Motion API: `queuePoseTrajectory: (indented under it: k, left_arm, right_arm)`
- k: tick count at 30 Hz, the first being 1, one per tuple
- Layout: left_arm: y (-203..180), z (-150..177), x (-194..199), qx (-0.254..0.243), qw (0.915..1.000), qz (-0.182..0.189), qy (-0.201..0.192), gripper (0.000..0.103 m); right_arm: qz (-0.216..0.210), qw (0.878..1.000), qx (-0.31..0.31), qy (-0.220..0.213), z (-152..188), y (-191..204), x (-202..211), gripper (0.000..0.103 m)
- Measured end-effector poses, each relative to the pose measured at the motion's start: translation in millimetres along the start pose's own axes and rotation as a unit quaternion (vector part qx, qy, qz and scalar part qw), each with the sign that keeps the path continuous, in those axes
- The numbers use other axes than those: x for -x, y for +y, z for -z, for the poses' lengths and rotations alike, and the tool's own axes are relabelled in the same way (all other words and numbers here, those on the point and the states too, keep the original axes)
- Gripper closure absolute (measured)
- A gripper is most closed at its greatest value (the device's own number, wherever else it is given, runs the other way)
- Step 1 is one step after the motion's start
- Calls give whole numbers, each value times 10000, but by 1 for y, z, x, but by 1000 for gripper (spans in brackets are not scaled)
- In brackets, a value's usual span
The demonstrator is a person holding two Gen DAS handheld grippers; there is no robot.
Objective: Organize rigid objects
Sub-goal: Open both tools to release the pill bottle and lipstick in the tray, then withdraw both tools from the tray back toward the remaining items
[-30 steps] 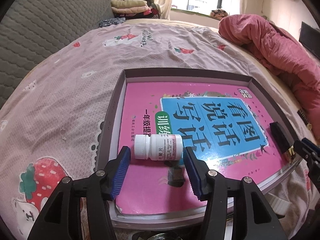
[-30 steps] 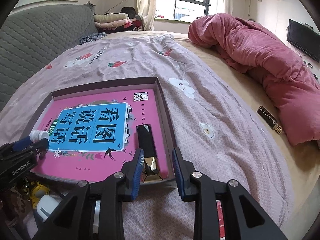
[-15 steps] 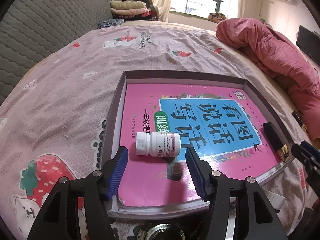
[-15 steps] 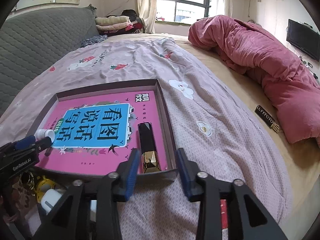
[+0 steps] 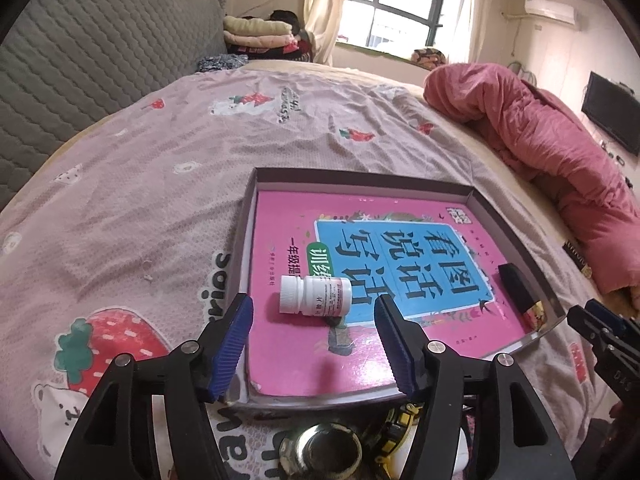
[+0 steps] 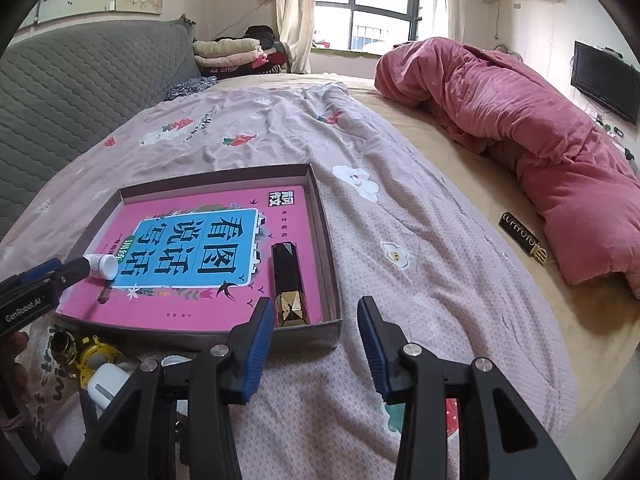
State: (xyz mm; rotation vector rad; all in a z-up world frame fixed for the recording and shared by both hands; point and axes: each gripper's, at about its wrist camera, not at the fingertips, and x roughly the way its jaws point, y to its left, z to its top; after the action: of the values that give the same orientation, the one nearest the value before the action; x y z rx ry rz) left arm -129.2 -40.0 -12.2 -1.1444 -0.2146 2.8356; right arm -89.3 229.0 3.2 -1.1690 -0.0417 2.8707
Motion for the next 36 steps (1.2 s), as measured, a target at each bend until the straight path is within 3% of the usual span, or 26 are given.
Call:
queuePoseTrajectory:
  k: [12, 36]
  left_arm:
    - [17, 7, 34, 259, 9994, -192, -132, 38]
    - [5, 51, 84, -75, 9991, -417, 91, 38]
  right_arm:
    - [-200, 9997, 24, -161, 2, -1, 19, 60]
    - [-597, 9975, 268, -253, 21, 9, 50, 59]
